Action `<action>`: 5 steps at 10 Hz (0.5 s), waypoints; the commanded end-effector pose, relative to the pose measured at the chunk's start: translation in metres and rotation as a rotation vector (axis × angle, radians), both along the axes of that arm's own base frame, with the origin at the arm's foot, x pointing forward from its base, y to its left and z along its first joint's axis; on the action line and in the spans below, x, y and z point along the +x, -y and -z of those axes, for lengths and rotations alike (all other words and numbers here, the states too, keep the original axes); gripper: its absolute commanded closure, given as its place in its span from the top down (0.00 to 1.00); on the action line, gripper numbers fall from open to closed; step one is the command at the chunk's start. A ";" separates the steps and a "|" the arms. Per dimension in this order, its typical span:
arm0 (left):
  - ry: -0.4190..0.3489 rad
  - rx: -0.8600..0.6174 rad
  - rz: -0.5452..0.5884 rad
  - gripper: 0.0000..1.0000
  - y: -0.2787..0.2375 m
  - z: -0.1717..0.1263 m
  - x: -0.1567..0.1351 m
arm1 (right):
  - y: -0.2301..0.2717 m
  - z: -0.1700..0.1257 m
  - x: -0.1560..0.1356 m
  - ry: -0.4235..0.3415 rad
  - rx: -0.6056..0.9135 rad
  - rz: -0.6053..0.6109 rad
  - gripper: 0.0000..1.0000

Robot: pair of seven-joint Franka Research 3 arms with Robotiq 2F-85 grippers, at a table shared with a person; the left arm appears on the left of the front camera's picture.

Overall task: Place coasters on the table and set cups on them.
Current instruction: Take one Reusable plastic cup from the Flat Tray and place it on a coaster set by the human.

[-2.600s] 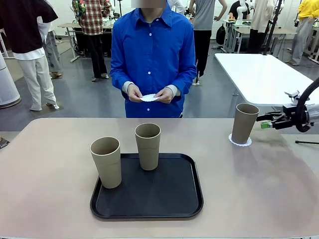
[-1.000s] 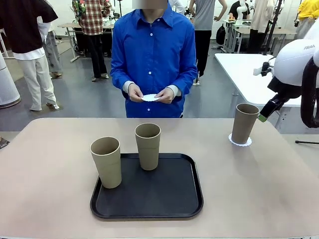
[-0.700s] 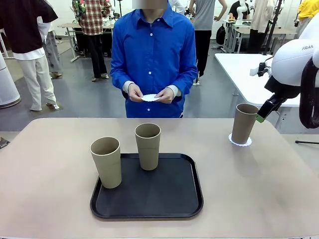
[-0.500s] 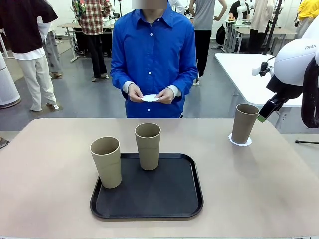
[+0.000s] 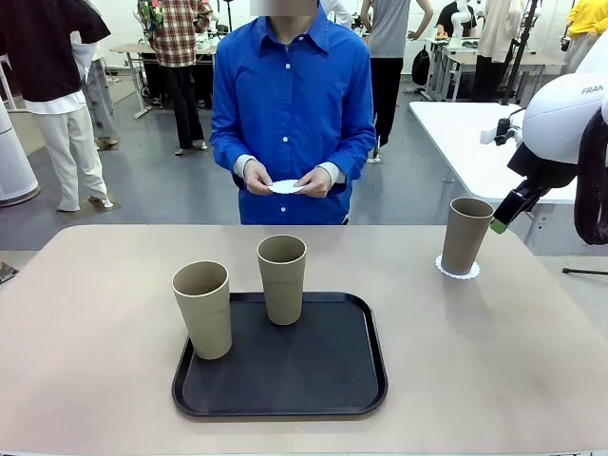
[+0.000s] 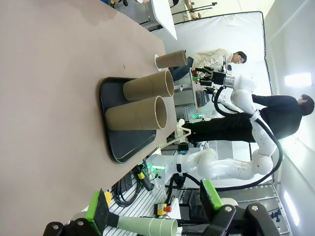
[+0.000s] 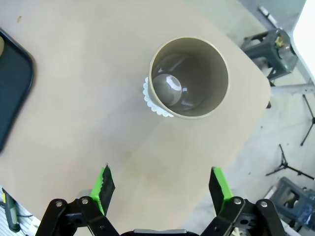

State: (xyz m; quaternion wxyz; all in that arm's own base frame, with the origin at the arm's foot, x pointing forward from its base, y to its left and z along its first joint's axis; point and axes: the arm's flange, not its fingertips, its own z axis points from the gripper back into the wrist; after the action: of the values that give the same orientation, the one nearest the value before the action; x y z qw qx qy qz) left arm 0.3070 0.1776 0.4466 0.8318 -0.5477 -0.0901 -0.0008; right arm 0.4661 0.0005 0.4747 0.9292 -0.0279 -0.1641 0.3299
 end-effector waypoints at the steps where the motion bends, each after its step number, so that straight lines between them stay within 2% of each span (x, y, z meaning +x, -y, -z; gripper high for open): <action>1: 0.005 -0.005 0.000 1.00 -0.001 -0.002 -0.002 | 0.000 0.000 0.000 0.011 -0.013 -0.004 1.00; 5: 0.005 -0.005 0.000 1.00 -0.001 -0.002 -0.002 | 0.000 0.000 0.000 0.011 -0.013 -0.004 1.00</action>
State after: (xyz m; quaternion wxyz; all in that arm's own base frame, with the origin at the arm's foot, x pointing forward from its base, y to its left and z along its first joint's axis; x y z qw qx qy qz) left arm 0.3070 0.1776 0.4466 0.8318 -0.5477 -0.0901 -0.0008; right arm 0.4661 0.0000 0.4747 0.9294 -0.0279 -0.1641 0.3295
